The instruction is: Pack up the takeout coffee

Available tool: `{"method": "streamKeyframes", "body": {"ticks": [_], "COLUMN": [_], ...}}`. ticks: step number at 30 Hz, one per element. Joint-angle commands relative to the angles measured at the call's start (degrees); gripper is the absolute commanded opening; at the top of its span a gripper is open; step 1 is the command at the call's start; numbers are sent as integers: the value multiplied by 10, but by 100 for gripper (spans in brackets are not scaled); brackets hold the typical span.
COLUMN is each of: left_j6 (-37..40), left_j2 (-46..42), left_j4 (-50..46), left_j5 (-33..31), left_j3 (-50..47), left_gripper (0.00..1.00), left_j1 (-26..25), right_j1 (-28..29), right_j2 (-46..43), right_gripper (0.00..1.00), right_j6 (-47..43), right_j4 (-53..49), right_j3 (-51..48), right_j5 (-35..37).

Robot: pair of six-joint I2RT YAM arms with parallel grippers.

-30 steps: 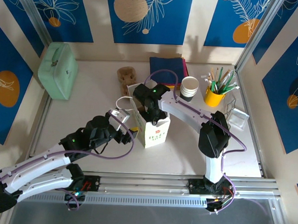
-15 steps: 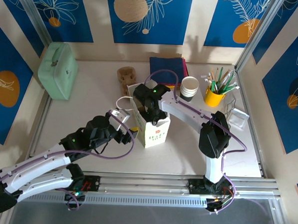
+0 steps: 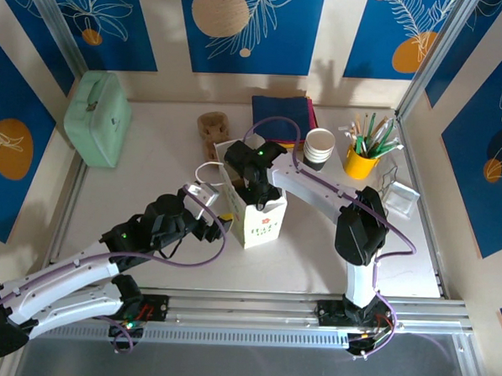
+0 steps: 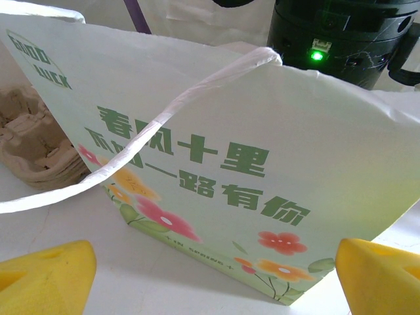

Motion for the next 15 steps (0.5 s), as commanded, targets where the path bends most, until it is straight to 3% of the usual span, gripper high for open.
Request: {"method": "streamKeyframes", "body": {"ticks": [1,15], "left_j6": [2,5], "left_j2": [-7,-5], "left_j4": [1,-3], "left_j5": [-9,-8], "left_j3": [1,7], "left_gripper": [94,94], "left_j1": [-5,-5], "right_j1": [0,2], "right_j2": [52,29], "right_gripper": [63,65], "right_j6": [5,2], "right_j4": [20,-10], "right_j3": [-34,14], "right_j5": [-16,6]}}
